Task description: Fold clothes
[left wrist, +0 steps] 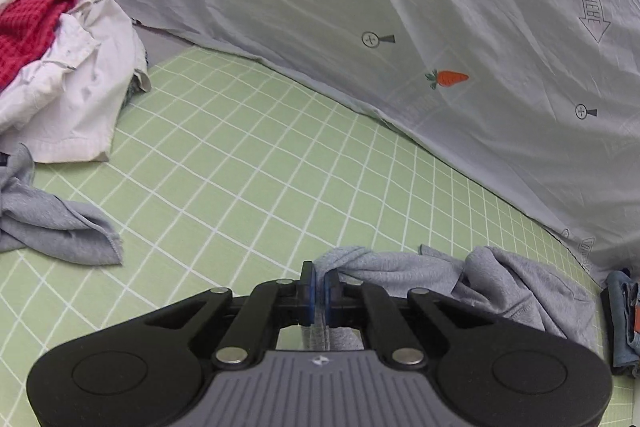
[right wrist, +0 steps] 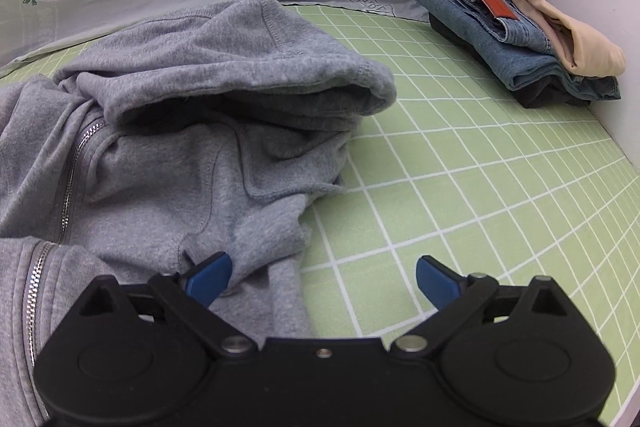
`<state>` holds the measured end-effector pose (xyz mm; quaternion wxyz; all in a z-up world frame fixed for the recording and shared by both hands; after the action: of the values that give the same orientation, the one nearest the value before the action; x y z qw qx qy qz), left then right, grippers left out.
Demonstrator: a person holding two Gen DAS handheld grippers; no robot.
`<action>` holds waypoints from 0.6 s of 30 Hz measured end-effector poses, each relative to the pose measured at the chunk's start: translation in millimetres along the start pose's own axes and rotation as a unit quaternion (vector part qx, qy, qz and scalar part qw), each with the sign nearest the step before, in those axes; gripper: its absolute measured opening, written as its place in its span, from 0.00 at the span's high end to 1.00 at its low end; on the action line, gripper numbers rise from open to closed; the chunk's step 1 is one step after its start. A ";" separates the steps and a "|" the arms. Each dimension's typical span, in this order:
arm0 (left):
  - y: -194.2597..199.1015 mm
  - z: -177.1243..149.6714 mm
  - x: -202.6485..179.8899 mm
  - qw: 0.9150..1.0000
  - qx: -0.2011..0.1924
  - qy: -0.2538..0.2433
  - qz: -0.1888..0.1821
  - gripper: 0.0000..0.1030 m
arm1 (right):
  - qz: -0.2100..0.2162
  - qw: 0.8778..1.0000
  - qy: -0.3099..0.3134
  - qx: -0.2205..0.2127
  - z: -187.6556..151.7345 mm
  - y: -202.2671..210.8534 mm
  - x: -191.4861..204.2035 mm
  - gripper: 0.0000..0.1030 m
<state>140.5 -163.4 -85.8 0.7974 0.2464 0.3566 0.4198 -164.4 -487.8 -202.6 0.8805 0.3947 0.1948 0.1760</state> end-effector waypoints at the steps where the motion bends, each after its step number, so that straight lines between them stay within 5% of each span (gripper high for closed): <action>1: 7.7 4.3 6.2 1.000 -0.013 -0.008 0.020 0.95 | -0.001 1.000 0.001 -0.002 -0.6 0.4 -0.1 0.03; 5: 32.8 20.0 42.1 0.997 -0.041 0.022 0.059 0.94 | -0.001 1.000 -0.004 -0.002 -2.0 1.3 -1.7 0.02; 7: 35.4 19.6 56.9 0.996 -0.032 0.045 0.077 0.87 | -0.003 1.000 -0.003 -0.006 -2.9 2.2 -1.3 0.02; 11: 35.1 6.6 56.2 0.994 -0.010 0.016 0.106 0.69 | -0.008 1.000 0.002 -0.011 -3.1 2.3 0.1 0.01; 13: 25.0 -4.0 47.6 0.995 0.024 -0.001 0.093 0.52 | -0.006 1.000 -0.002 -0.012 -3.7 1.7 -0.4 0.00; 18: -4.6 -40.9 18.4 0.991 0.115 -0.047 0.055 0.51 | 0.007 1.000 -0.021 -0.015 -7.4 0.1 -5.0 0.00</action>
<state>118.3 -146.5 -121.2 0.7554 0.3745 0.3508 0.4074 -172.3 -485.4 -206.0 0.8891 0.3862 0.1705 0.1767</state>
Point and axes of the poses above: each gripper's, at about its wrist camera, not at the fingertips, and y roughly against the way its jaws point, x to its left, z to its top, the point moved 3 cm from there along -y, roughly the way its jaws point, and after that the axes turned 6 degrees about -z, right-handed, at the moved point
